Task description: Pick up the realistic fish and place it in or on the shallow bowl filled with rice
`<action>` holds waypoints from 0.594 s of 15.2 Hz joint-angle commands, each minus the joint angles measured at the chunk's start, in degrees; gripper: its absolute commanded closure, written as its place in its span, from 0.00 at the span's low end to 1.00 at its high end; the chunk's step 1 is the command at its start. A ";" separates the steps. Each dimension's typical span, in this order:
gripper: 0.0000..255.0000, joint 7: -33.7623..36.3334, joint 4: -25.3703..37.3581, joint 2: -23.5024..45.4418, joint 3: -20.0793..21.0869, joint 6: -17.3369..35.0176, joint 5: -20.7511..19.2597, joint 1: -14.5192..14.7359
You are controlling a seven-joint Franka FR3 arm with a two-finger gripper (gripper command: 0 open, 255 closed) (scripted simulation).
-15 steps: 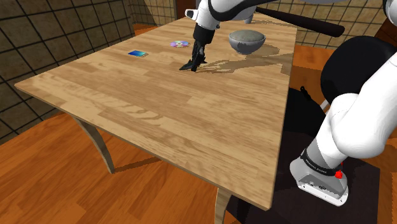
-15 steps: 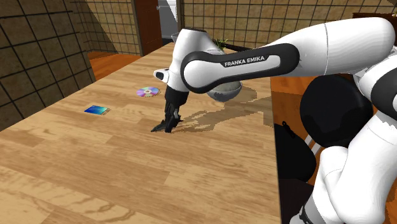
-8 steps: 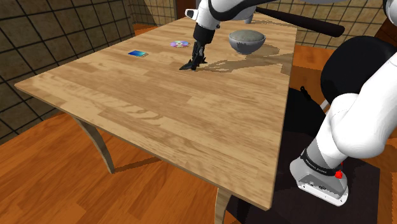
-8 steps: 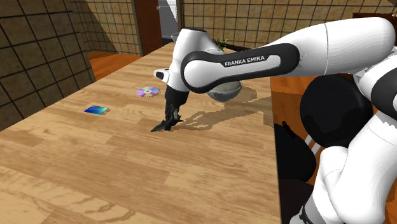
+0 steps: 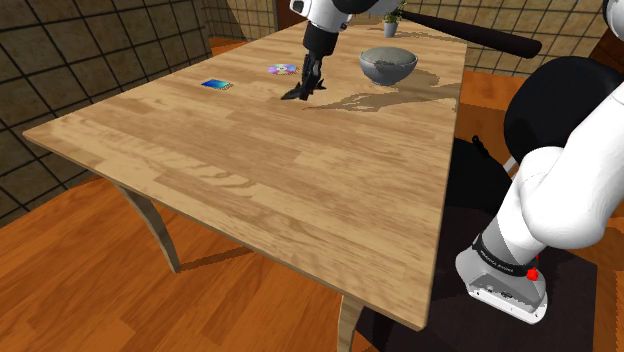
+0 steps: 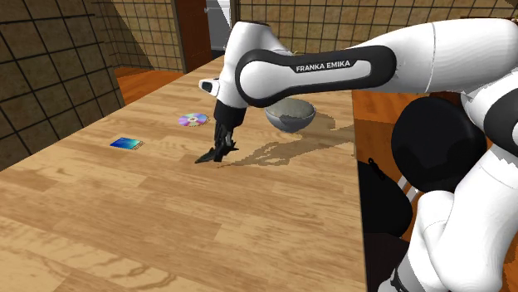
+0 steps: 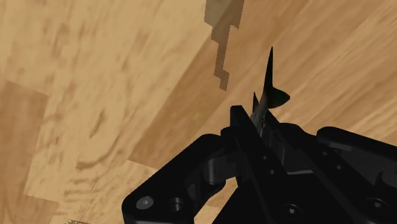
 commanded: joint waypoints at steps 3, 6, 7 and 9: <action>1.00 0.60 3.22 0.03 0.00 -3.16 -0.27 -0.02; 1.00 0.97 5.76 0.25 -0.03 -5.47 -0.41 -0.05; 1.00 1.08 6.64 0.35 -0.05 -6.24 -0.45 -0.05; 1.00 1.32 8.46 0.59 -0.07 -7.80 -0.52 -0.07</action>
